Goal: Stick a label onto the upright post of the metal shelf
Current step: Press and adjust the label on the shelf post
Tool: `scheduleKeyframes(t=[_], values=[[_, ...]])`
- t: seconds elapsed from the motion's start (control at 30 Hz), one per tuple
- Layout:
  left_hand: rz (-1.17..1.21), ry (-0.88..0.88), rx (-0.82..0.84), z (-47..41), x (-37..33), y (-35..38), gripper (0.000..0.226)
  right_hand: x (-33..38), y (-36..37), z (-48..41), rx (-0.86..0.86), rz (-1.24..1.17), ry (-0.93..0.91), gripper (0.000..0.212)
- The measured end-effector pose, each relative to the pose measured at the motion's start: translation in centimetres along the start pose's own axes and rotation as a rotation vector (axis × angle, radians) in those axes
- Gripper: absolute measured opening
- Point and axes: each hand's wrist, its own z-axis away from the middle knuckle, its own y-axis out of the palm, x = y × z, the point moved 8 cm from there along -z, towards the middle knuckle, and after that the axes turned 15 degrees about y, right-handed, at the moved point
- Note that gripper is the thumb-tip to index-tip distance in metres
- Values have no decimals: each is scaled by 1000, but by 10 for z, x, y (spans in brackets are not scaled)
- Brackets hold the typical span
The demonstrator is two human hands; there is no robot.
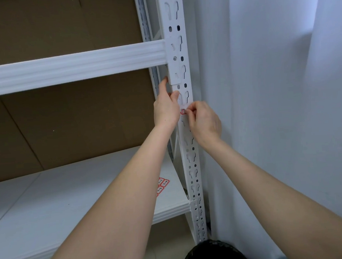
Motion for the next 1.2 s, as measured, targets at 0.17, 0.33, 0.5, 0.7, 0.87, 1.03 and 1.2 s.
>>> scheduleKeyframes(t=[0.17, 0.33, 0.5, 0.7, 0.87, 1.03, 1.2], values=[[1, -4, -1, 0, 1, 0, 47, 0, -1, 5, 3, -29, -23, 16], [8, -8, 2, 0, 0, 0, 47, -4, -1, 12, 12, -16, -28, 15], [11, -11, -1, 1, 0, 0, 46, -8, 2, 15, 23, 4, -64, 15], [31, -11, -8, 1, -1, 0, 46, -7, 0, 15, 7, -73, -95, 16], [30, -3, -8, 0, 0, 1, 46, 4, -2, 11, -17, -65, -124, 13], [27, -1, -14, 0, 1, 0, 47, -1, -3, 6, -5, -123, -55, 9], [20, 8, -33, 4, 5, -4, 55, -21, -11, 3, -11, -267, 97, 9]])
